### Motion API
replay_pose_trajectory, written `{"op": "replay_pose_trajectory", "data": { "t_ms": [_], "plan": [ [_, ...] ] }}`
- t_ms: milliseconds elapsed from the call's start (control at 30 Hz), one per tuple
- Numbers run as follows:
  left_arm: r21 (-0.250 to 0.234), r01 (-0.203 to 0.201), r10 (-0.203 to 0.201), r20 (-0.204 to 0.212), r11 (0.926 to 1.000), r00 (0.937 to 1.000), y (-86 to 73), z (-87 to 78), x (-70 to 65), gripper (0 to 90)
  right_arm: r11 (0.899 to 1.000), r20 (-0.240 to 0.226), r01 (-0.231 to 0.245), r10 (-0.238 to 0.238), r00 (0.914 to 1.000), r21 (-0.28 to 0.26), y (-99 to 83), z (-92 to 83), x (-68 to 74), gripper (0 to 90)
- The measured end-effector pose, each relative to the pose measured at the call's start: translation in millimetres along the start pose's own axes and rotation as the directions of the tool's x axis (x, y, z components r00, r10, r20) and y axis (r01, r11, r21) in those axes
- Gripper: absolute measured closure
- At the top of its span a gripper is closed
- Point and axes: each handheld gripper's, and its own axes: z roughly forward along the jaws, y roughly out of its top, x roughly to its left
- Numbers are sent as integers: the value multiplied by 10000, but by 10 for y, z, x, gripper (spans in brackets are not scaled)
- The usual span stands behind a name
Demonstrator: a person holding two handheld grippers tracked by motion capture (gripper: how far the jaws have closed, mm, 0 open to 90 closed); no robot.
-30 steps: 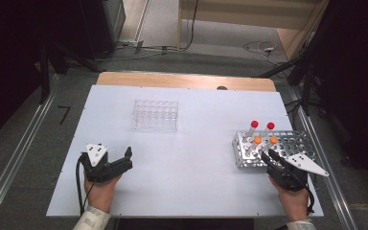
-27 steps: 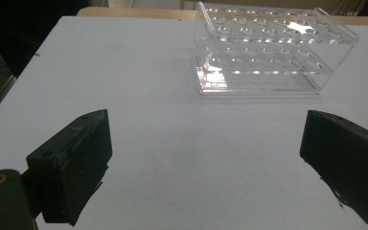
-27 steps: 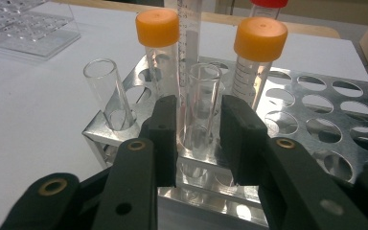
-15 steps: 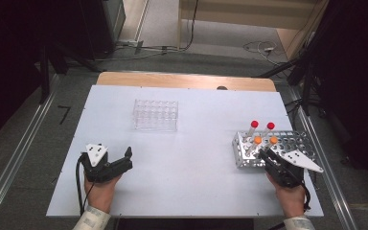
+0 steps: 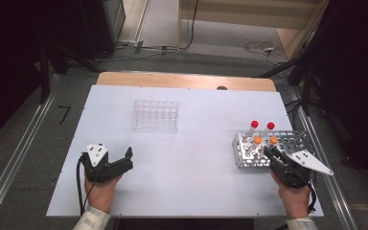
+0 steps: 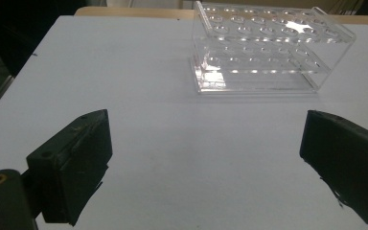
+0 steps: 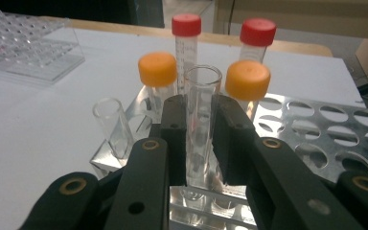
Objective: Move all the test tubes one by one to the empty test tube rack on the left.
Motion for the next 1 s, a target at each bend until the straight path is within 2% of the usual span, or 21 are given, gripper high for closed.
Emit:
{"op": "replay_pose_trajectory", "data": {
  "t_ms": [333, 467, 600, 700, 1000],
  "plan": [
    [-30, 23, -23, 42, 10000, 10000, 2, -8, -7, 46, 9966, -119, -306, 298, 9995, -764, 159, -252, -4, 731],
    [-9, 25, -25, 65, 10000, 10000, 2, -8, -4, 47, 9964, -252, -386, 368, 9990, -751, 156, -335, 15, 731],
    [-33, -68, 69, 87, 10000, 9999, 1, -6, -18, 50, 9981, -537, -204, 172, 9984, -582, 131, -367, 102, 731],
    [47, -288, 288, 167, 9996, 9994, -1, 3, -41, 51, 9988, -823, -87, 48, 9966, -475, 104, -390, 181, 731],
    [49, -474, 472, 459, 9989, 9978, 7, 24, -105, 68, 9986, -1581, 340, -400, 9866, -403, 98, -362, 433, 731]
  ]
}}
